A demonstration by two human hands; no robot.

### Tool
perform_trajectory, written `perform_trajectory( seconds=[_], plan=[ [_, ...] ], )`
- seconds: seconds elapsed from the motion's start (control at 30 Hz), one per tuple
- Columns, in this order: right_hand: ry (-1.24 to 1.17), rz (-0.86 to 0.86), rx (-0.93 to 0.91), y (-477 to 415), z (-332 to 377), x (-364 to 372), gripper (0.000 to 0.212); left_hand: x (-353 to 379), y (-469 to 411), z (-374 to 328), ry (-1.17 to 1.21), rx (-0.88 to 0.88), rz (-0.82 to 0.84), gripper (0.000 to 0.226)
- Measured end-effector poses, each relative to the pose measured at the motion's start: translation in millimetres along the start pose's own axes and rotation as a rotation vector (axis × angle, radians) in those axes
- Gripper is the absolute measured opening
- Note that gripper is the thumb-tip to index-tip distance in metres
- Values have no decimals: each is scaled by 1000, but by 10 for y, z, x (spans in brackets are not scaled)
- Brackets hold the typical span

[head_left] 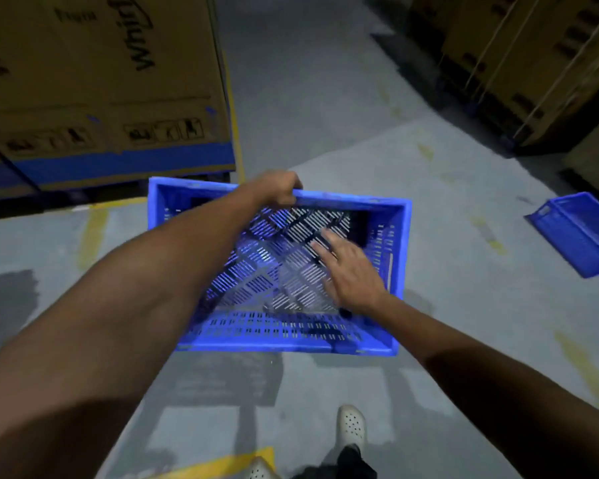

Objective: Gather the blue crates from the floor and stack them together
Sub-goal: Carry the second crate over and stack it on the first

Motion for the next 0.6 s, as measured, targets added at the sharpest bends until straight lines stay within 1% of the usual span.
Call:
perform_trajectory(
  seconds=[0.07,0.1,0.17,0.23,0.27,0.3,0.33,0.4,0.43,0.47,0.57,0.6],
  plan=[
    [-66,96,-122,165,256,5,67,-296,-29,-193,-2,18,-7,27],
    [-107,177,-145,228,348,38,71,-435,-47,-283,-1,27,-18,25],
    [-157,367,-108,330,429,108,83,-666,-65,-455,22,27,-45,23],
    [-107,482,-94,396,424,122,90,-826,-97,-609,34,25,-63,23],
    [-69,528,-104,426,403,114,89,-886,-120,-685,24,26,-74,23],
    [-40,575,-111,460,372,106,83,-932,-150,-763,17,30,-85,23],
    [-20,606,-108,483,323,80,71,-973,-181,-845,16,37,-93,24],
    [-7,575,-49,482,175,1,36,-1033,-260,-1046,-1,72,-116,25],
    [8,545,-10,490,82,-32,26,-1057,-310,-1138,-12,92,-137,26],
    [30,517,23,515,-15,-54,24,-1089,-369,-1228,-31,109,-167,27],
    [80,409,64,580,-334,-164,33,-1201,-561,-1489,-98,161,-284,33],
    [95,376,67,585,-463,-220,33,-1221,-637,-1583,-106,178,-306,36]
  ],
)
Point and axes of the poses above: each hand's wrist, its own y-axis away from the middle knuckle, its own x-axis out of the palm, z = x × y, the point moved 10 cm from there along -y, towards the middle knuckle, and after that the axes turned 10 degrees about y, right-handed, at the moved point
